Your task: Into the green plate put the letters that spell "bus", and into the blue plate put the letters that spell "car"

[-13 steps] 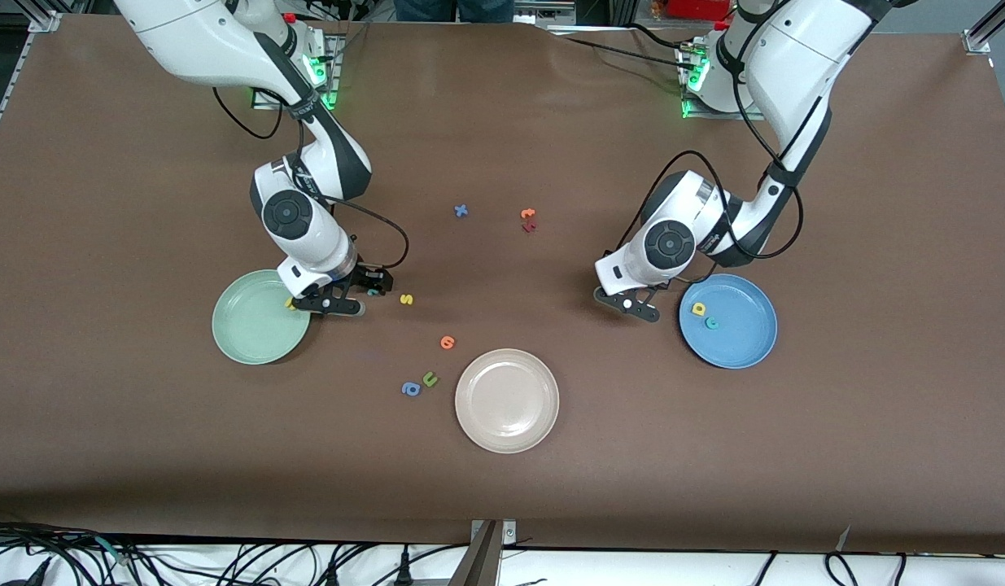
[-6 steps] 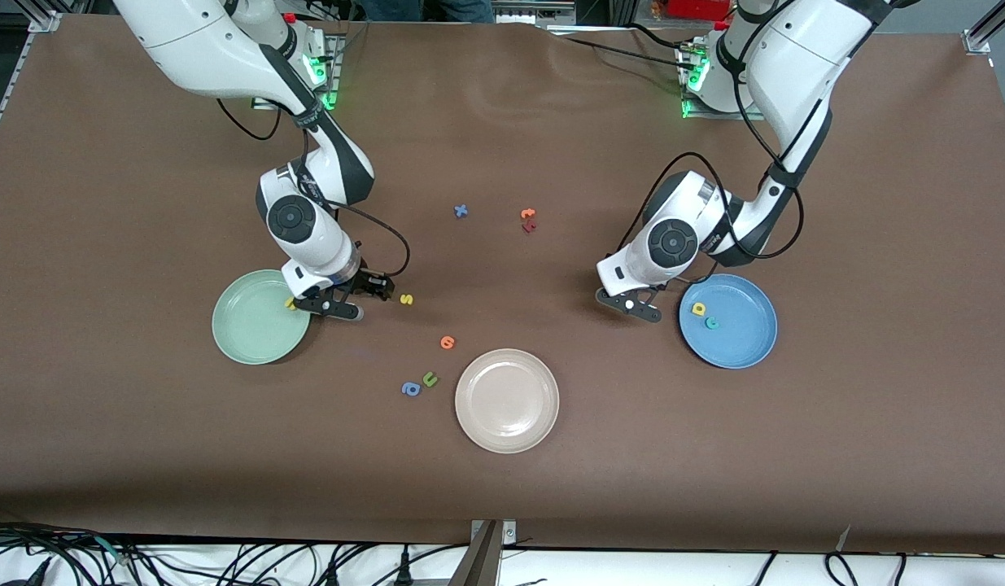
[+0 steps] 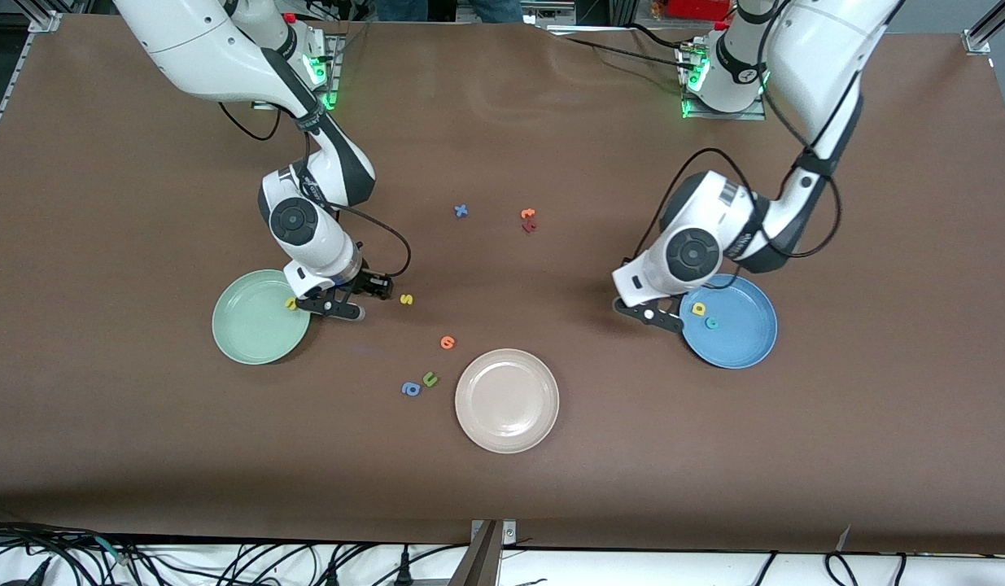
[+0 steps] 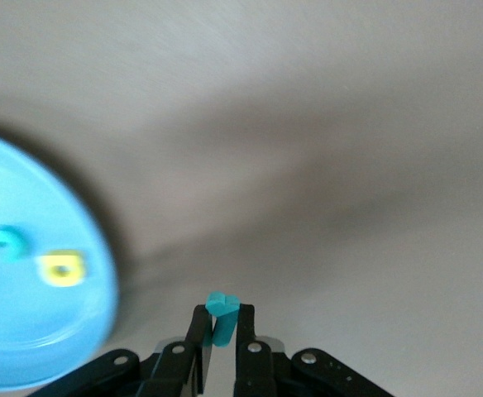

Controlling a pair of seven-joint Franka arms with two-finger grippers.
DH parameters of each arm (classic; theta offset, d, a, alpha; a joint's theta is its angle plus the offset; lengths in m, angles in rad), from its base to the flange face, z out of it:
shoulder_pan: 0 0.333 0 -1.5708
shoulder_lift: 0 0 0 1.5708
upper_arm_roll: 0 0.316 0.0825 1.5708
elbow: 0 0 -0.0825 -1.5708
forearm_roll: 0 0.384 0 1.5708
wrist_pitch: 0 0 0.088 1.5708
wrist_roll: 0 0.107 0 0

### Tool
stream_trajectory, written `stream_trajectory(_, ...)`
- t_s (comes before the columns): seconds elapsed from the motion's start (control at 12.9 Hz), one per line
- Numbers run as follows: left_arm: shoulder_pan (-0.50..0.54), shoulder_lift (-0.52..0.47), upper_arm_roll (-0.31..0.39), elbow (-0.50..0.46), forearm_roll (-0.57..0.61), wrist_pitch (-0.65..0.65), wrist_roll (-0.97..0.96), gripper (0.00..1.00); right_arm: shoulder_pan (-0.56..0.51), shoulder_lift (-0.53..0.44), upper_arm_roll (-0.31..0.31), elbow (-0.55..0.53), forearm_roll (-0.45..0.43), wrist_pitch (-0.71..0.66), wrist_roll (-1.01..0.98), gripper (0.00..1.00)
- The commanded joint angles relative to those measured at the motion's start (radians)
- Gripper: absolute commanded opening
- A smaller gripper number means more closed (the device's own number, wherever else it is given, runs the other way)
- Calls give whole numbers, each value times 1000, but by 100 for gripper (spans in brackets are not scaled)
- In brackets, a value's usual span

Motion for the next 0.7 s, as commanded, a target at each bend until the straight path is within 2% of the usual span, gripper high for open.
stream_trajectory(0.0,104,-3,3,34,39,-43,191,0,13,11,0,-2,-2,12,-18,16)
stream_trajectory(0.16,135,1,12,33,162,-43,253,0,11,7,0,-2,-2,10,-55,11)
stream_trajectory(0.23,149,4,11,33,183,-43,265,0,11,1,0,0,-1,9,-73,9)
stream_trajectory(0.31,149,6,11,33,180,-43,262,17,10,-13,0,6,-1,0,-92,9)
stream_trajectory(0.47,149,7,9,33,177,-41,262,100,8,-50,-6,20,4,-70,-157,9)
stream_trajectory(0.54,149,6,6,34,177,-41,262,100,-1,-74,-14,37,7,-136,-220,9)
stream_trajectory(0.62,147,4,2,39,177,-41,256,100,-6,-100,-47,47,9,-201,-313,9)
